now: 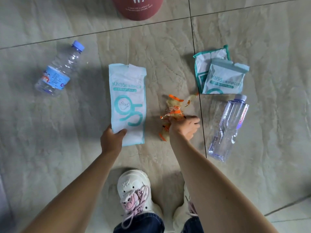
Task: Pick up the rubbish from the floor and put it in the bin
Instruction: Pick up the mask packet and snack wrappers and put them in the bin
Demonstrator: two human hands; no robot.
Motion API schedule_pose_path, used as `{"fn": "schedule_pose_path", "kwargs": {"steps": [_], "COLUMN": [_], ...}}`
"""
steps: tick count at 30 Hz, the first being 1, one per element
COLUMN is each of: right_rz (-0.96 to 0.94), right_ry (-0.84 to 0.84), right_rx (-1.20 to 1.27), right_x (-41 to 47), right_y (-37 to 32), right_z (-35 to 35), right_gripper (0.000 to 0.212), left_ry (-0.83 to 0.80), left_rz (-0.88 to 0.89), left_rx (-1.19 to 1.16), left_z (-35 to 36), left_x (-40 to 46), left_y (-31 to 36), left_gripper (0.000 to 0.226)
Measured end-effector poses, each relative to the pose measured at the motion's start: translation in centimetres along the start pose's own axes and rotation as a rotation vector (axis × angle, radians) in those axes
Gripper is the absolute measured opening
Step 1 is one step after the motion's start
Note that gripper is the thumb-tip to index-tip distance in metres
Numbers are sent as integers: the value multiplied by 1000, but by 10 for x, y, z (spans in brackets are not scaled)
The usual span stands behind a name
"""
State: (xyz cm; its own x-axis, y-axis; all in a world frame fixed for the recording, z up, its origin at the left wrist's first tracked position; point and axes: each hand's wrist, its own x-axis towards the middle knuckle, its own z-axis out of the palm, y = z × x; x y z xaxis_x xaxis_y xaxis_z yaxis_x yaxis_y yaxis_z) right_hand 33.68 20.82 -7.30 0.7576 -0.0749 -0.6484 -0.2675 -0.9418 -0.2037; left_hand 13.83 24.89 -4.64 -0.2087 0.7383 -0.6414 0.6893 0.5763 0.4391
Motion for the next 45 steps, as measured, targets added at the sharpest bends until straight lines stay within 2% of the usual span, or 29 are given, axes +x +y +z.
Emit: {"fn": "schedule_pose_path", "kwargs": {"steps": [4, 7, 9, 14, 18, 25, 27, 30, 32, 37, 41, 43, 45], "right_rz": [-206, -433, -544, -641, -572, -464, -409, -405, -410, -234, -228, -212, -182], "right_ry": [-68, -90, -91, -108, -169, -349, -302, -115, 10, 182, 174, 125, 111], "right_rx": [-246, -461, -505, -523, -509, -283, -161, -52, -1, 35, -100, -57, 30], "right_x": [9, 14, 14, 5, 8, 17, 16, 13, 17, 47, 70, 79, 84], "right_y": [0, -5, -9, -13, -17, -39, -44, -42, -35, -12, 7, 15, 21], "right_z": [-6, -10, -11, -9, -8, -32, -45, -74, -96, -137, -145, -142, -138], "right_gripper": [63, 36, 22, 19, 19, 18, 26, 36, 36, 32, 34, 39, 55], "left_ry": [7, 7, 29, 2, 14, 28, 30, 33, 18, -33, -108, -127, -165], "left_rz": [-25, -33, -55, -26, 56, 119, 125, 118, 107, 126, 153, 150, 148], "left_rx": [-46, -67, -98, -110, 5, 182, 181, 155, 133, 112, 93, 84, 66], "left_z": [-4, -8, -10, -15, -30, -76, -85, -90, -88, -66, -38, -27, -15], "left_x": [4, 9, 12, 14, 25, 49, 50, 43, 36, 22, 13, 12, 13], "left_y": [6, 12, 18, 34, 52, 80, 86, 95, 101, 107, 106, 102, 99], "left_gripper": [36, 42, 43, 38, 27, 29, 29, 30, 29, 27, 25, 25, 26]}}
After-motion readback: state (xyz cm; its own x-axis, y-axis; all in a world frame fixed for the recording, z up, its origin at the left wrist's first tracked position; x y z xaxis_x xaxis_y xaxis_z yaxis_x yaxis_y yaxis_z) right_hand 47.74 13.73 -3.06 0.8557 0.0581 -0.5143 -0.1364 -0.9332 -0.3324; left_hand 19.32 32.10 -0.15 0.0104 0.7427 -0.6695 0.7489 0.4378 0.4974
